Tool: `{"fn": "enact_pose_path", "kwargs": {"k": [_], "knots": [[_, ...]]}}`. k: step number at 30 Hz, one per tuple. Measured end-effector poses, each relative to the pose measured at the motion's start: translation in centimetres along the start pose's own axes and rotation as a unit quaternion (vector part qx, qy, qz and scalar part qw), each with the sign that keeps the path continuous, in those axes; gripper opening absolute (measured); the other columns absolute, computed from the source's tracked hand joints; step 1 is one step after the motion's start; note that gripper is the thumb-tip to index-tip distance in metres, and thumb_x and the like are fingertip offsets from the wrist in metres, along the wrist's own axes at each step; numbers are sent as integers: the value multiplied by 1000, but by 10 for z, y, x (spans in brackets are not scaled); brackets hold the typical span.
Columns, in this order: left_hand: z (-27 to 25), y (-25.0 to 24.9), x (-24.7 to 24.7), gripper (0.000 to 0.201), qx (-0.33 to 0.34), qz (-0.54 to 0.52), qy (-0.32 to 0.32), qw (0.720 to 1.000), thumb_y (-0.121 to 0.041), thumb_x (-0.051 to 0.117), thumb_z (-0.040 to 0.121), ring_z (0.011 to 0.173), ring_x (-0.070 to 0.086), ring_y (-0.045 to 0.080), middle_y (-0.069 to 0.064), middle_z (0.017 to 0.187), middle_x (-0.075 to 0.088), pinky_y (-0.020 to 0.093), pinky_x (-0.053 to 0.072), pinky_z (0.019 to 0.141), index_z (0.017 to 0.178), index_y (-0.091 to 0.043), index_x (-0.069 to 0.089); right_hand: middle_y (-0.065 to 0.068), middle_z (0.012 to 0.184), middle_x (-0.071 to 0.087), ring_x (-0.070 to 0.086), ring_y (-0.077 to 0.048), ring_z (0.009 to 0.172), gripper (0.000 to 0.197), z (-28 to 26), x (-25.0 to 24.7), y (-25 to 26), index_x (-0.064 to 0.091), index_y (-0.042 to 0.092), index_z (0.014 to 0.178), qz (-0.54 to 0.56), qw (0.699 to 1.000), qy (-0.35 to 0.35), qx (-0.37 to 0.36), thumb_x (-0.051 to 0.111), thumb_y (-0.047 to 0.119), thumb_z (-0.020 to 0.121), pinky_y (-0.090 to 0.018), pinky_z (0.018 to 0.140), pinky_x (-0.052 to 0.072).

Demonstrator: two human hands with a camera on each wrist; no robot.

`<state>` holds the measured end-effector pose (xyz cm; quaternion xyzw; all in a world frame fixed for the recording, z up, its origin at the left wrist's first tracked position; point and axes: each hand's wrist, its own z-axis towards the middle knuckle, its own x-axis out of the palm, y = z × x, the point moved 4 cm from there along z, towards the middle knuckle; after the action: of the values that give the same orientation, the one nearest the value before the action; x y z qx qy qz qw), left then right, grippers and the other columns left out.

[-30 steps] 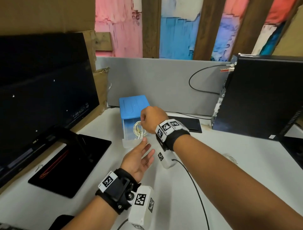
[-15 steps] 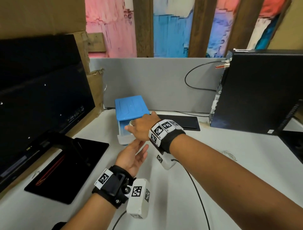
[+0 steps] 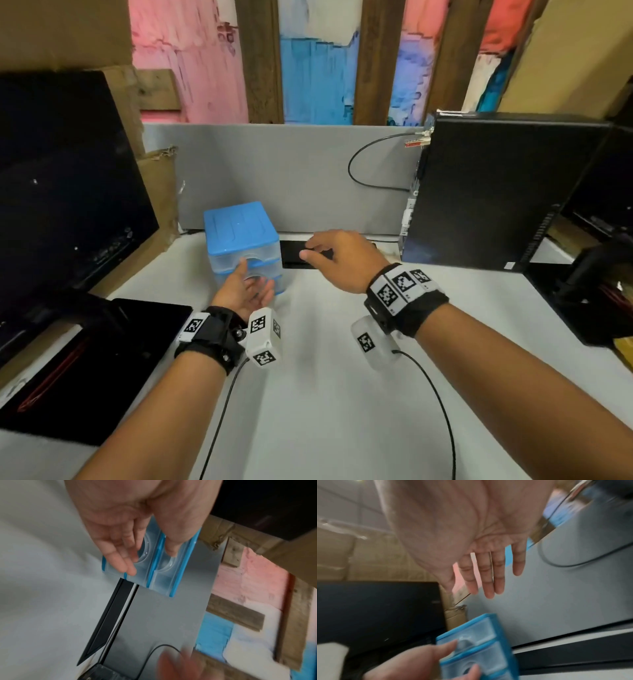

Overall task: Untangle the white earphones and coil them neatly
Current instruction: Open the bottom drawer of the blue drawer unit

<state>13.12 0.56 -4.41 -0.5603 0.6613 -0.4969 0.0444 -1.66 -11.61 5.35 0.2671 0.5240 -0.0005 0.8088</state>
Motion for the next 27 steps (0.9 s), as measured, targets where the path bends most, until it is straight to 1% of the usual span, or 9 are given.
{"fn": "enact_pose_path", "kwargs": {"k": [2,6,10,13,16,18,20,24,27], "knots": [[7,2,1,46,-4,-24,-1,1000,-55,53,96,88,62,13,0,96,58,28,50,78,102,-9,56,2,94,74,67,-22,95,25,-20,-21,-46,73,21,96,21,995,3,96,58,41,95,-38,87,54],[12,6,6,41,4,-44,-25,999,-53,50,98,75,57,11,-4,79,52,27,47,67,82,-15,51,-2,97,73,67,-26,93,18,-58,-47,-131,70,32,76,-8,966,19,259,62,33,92,-33,85,52],[14,12,4,41,10,-34,-50,998,-51,51,98,77,56,13,-1,81,48,30,47,68,84,-13,48,-6,101,74,67,-27,90,20,-82,-47,-178,79,21,90,-63,934,44,348,61,30,92,-29,81,52],[12,18,2,39,11,-24,-51,998,-51,54,96,87,60,18,0,95,50,32,51,73,90,-13,51,-4,106,74,66,-24,98,28,-86,-34,-185,78,16,99,-87,928,76,355,59,36,94,-31,88,53],[7,19,-2,42,22,-26,-82,996,-51,59,94,108,62,26,5,115,53,37,54,87,106,-11,55,0,98,72,65,-22,93,27,-84,-14,-179,75,17,86,-99,926,129,339,60,40,90,-31,84,52],[4,19,-3,59,26,-53,-92,994,-50,62,92,112,62,30,9,128,51,40,56,77,132,-9,47,0,87,68,65,-23,86,22,-82,-1,-172,67,18,75,-121,922,175,325,64,37,86,-28,74,51],[0,20,-1,70,29,-56,-82,995,-51,63,92,109,63,30,11,134,51,39,55,69,142,-8,41,2,91,70,67,-22,86,19,-79,7,-169,68,20,84,-154,919,187,311,70,38,78,-27,72,52],[-11,29,7,53,40,-1,-45,998,-42,55,99,101,65,27,13,133,54,36,53,89,136,-6,48,0,102,70,67,-24,94,24,-69,13,-158,67,21,104,-218,920,176,274,68,34,84,-34,87,55],[-19,47,3,39,11,12,-34,999,-43,62,94,104,65,24,7,125,56,34,55,76,111,-9,57,-4,110,68,65,-27,100,21,-67,20,-149,63,17,108,-273,912,200,230,58,29,92,-34,88,53]]}}
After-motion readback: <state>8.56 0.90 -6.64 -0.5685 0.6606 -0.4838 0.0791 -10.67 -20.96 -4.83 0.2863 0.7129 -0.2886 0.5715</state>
